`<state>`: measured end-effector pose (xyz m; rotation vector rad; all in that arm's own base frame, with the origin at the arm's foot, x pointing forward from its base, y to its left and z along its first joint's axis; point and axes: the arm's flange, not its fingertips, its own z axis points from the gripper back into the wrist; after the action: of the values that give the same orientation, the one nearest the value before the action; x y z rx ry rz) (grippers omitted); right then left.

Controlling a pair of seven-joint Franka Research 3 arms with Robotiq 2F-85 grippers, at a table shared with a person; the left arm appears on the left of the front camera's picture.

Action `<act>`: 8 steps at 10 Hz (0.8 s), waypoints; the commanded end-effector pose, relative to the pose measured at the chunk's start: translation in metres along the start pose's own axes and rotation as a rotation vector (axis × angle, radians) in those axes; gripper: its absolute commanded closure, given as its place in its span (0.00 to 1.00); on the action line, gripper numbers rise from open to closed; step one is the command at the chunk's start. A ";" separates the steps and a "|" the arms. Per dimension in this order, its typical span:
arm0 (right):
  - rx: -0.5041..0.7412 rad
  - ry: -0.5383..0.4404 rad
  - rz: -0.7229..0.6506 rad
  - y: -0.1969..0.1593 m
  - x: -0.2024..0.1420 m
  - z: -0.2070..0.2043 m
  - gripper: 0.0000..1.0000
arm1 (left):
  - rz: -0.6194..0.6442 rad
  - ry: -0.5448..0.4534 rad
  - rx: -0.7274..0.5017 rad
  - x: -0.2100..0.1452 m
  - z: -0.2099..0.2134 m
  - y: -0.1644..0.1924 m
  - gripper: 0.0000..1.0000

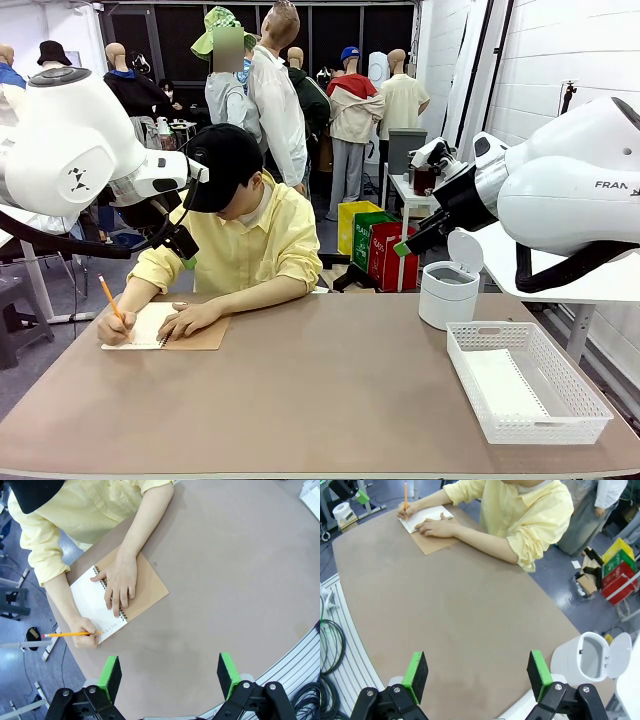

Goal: Sort the paper based on its condition.
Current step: If a person hands you a paper, place it in the Organizing basket , and if it's crumpled, put it in the Trash can.

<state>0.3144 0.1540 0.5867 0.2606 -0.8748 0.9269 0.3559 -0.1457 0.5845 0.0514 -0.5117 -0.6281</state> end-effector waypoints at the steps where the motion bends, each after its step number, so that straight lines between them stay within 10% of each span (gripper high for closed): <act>1: -0.005 0.003 0.002 0.001 0.000 0.000 0.00 | 0.003 -0.005 0.000 0.000 0.001 0.001 0.00; 8: -0.005 0.003 0.002 0.001 0.000 0.000 0.00 | 0.003 -0.005 0.000 0.000 0.001 0.001 0.00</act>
<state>0.3144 0.1540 0.5867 0.2606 -0.8748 0.9269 0.3559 -0.1457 0.5845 0.0514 -0.5117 -0.6281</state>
